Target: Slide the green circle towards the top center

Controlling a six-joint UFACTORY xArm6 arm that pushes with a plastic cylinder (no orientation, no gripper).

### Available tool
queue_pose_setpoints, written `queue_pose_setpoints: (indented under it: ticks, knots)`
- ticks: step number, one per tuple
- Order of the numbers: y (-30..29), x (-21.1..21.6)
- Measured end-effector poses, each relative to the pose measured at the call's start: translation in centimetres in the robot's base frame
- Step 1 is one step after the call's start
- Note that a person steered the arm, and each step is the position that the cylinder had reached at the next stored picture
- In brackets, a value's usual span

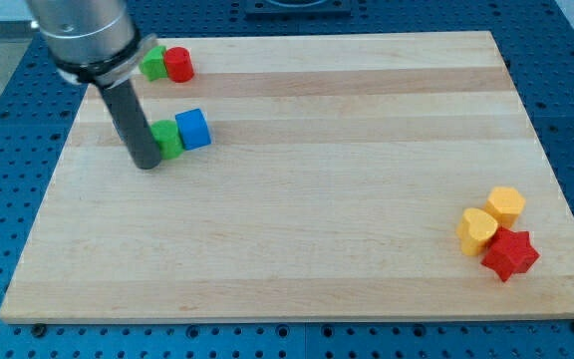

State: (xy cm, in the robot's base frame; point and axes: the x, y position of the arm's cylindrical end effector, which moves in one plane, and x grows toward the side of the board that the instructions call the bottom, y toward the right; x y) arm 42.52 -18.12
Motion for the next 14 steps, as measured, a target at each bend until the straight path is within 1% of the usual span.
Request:
queue_pose_setpoints:
  ticks: [1, 2, 3, 4, 5, 6, 7, 8, 9, 11, 12, 13, 14]
  knots:
    - [0.0, -3.8]
    - [0.9, -4.2]
    - [1.3, -3.6]
    - [-0.4, -4.8]
    - [1.4, -6.6]
    - [4.5, -9.0]
    - [5.1, -12.1]
    - [4.5, -12.0]
    - [6.0, -14.6]
    - [5.1, -15.9]
    - [5.4, -17.7]
    - [7.6, -19.2]
    - [11.4, -19.8]
